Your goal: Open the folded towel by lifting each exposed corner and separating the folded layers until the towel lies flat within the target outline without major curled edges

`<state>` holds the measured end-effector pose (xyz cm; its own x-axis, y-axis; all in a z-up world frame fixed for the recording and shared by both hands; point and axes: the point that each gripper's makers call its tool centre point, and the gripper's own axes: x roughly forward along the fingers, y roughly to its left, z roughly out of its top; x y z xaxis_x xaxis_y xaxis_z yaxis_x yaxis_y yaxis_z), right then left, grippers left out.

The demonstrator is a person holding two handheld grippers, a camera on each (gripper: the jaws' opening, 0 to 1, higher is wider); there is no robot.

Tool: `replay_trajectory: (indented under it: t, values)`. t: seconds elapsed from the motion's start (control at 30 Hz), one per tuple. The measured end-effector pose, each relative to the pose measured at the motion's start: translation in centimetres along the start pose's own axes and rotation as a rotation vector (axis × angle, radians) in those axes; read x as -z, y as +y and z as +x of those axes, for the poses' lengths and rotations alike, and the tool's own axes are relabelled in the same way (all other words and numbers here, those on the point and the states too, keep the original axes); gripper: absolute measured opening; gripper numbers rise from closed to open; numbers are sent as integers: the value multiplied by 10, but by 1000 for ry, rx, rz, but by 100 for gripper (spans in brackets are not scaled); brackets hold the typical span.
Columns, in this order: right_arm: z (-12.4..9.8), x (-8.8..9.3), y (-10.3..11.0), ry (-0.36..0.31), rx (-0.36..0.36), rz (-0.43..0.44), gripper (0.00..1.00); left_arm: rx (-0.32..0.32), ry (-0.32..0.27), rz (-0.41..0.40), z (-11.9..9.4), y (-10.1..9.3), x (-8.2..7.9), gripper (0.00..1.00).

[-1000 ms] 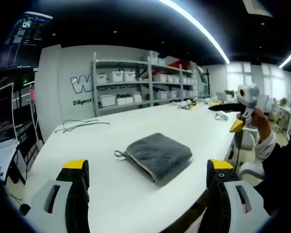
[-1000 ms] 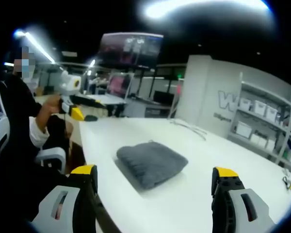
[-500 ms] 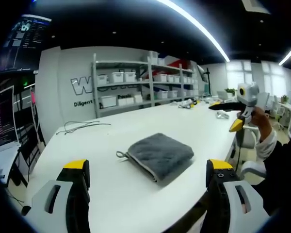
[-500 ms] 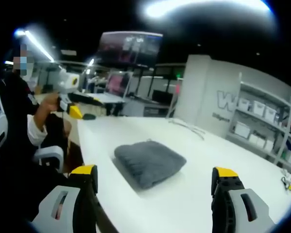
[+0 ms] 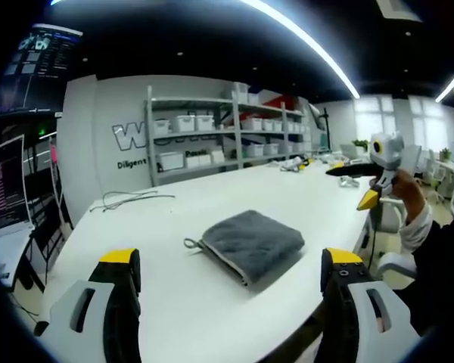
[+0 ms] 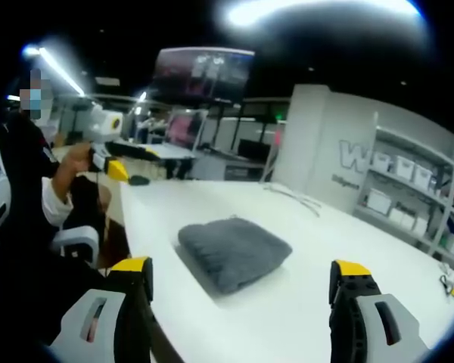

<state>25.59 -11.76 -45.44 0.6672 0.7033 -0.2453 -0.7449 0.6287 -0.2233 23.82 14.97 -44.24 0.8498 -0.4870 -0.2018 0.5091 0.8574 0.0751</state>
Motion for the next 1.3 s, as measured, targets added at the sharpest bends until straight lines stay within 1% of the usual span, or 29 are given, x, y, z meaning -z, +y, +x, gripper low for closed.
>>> replay_trajectory:
  t: [0.23,0.5,0.7,0.87,1.1,1.3]
  values:
    - [1,1,-1,4,2,1,98,9,6,2,1,-3,2,98]
    - [3,4,-2,10,5,1,98,2,6,-2,1,2,2,98]
    - [4,5,-2,15,5,-3,98,6,10,-2,3,0,3,98]
    - [3,5,-2,13,5,-5,98,7,16,0,7,-3,5,98]
    - [5,5,-9,14,24,-1,98,21,31,5,13,-7,9,98]
    - [10,7,-8,21,23,-2,98,14,24,-1,11,-2,8,98]
